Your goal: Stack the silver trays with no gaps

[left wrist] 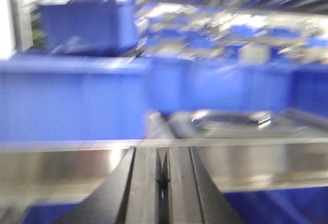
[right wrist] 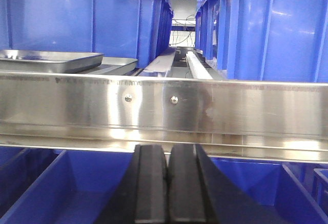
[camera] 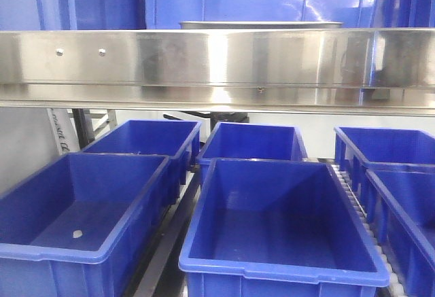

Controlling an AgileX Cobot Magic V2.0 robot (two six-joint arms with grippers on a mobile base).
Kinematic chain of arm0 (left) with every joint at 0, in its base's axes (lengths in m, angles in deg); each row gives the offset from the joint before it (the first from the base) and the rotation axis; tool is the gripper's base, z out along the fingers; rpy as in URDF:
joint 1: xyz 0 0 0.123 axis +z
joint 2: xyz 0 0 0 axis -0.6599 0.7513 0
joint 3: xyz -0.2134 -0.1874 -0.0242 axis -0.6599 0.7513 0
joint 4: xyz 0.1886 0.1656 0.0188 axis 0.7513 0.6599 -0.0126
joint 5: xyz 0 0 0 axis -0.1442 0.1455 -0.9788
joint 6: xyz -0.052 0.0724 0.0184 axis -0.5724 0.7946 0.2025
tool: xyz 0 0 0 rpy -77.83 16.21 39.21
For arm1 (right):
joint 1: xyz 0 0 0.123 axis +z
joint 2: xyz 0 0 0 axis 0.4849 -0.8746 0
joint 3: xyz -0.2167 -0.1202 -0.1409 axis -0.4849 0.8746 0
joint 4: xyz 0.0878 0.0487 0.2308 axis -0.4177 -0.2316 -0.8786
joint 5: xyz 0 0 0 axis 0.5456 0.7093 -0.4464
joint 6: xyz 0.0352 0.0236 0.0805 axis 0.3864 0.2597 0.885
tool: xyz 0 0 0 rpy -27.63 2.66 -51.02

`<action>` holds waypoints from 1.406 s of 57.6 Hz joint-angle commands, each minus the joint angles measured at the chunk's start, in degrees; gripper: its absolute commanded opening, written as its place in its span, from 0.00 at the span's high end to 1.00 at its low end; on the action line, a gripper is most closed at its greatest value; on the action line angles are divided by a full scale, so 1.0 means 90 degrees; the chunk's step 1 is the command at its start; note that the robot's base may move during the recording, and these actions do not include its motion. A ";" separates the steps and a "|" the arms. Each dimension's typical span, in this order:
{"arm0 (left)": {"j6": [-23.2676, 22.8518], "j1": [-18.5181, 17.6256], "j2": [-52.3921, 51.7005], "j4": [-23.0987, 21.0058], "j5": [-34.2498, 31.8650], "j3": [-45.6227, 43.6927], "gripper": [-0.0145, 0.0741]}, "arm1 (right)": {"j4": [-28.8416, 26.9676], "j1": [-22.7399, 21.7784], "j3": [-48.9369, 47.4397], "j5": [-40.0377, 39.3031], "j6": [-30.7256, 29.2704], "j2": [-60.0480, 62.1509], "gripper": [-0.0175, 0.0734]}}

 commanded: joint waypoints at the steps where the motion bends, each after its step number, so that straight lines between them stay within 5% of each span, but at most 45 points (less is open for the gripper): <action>1: -0.0008 0.0403 -0.0031 -0.0172 -0.0487 0.0579 0.84 | 0.0051 -0.0017 0.0002 -0.0161 0.0003 0.0043 0.90; 6: -0.0008 0.0731 -0.0031 -0.0172 -0.0791 0.1140 0.84 | 0.0051 -0.0017 0.0002 -0.0161 0.0003 0.0043 0.90; 22: -0.0008 0.0720 -0.0031 -0.0210 -0.2605 0.2637 0.84 | 0.0051 -0.0017 0.0002 -0.0161 0.0003 0.0043 0.90; 39: -0.0008 0.0720 -0.0031 0.0352 -0.2013 0.2637 0.84 | 0.0051 -0.0017 0.0002 -0.0161 0.0003 0.0043 0.90; 81: -0.0008 0.0993 -0.0031 0.0466 -0.2098 0.2637 0.84 | 0.0051 -0.0017 0.0002 -0.0161 0.0003 0.0043 0.90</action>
